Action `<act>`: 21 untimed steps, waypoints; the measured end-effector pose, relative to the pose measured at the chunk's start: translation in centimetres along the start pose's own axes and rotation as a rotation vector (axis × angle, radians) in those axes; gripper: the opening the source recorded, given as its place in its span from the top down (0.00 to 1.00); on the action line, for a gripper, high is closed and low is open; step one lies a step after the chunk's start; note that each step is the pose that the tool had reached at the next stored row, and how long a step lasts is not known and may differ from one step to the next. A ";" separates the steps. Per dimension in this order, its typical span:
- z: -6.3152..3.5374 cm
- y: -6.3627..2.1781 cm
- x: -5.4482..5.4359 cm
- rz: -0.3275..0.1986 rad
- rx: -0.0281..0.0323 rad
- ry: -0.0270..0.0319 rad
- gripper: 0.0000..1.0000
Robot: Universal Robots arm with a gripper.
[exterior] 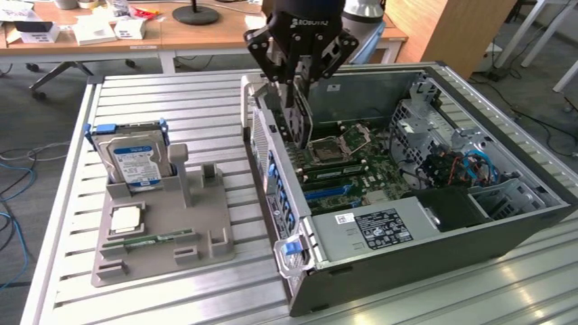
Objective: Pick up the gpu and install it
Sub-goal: 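Pick up the gpu and move the gpu toward the slot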
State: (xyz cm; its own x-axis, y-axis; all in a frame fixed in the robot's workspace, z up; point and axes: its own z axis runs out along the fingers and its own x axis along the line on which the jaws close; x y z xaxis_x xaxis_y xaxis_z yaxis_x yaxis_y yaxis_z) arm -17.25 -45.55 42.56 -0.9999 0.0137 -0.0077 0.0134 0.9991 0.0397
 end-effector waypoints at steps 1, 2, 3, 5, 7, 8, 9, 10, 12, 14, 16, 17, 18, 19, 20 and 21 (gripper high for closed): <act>0.00 0.01 -0.4 0.000 -0.0007 0.0000 0.74; 0.01 0.01 -0.9 0.000 -0.0019 0.0001 0.74; 0.01 0.02 -1.3 0.000 -0.0030 0.0001 0.74; 0.01 0.03 -2.2 0.000 -0.0054 0.0001 0.74; 0.03 0.04 -3.1 -0.001 -0.0079 0.0001 0.74; 0.03 0.05 -3.6 -0.001 -0.0091 0.0002 0.74; 0.04 0.06 -4.1 -0.001 -0.0104 0.0001 0.74; 0.04 0.06 -4.5 -0.001 -0.0116 0.0002 0.74; 0.04 0.07 -5.4 -0.001 -0.0136 0.0003 0.74; 0.05 0.09 -6.3 -0.001 -0.0156 0.0004 0.74; 0.06 0.10 -7.2 -0.002 -0.0173 0.0004 0.74; 0.06 0.10 -7.7 -0.002 -0.0183 0.0005 0.74; 0.06 0.11 -8.1 -0.002 -0.0190 0.0004 0.74; 0.07 0.12 -8.6 -0.002 -0.0198 0.0004 0.74; 0.07 0.12 -9.1 -0.002 -0.0203 0.0004 0.74; 0.08 0.13 -9.5 -0.002 -0.0209 0.0005 0.74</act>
State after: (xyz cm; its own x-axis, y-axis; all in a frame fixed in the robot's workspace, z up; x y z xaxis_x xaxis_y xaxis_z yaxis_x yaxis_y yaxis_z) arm -7.72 -45.55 42.56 -0.9999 0.0115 -0.0073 0.0110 0.9981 0.0605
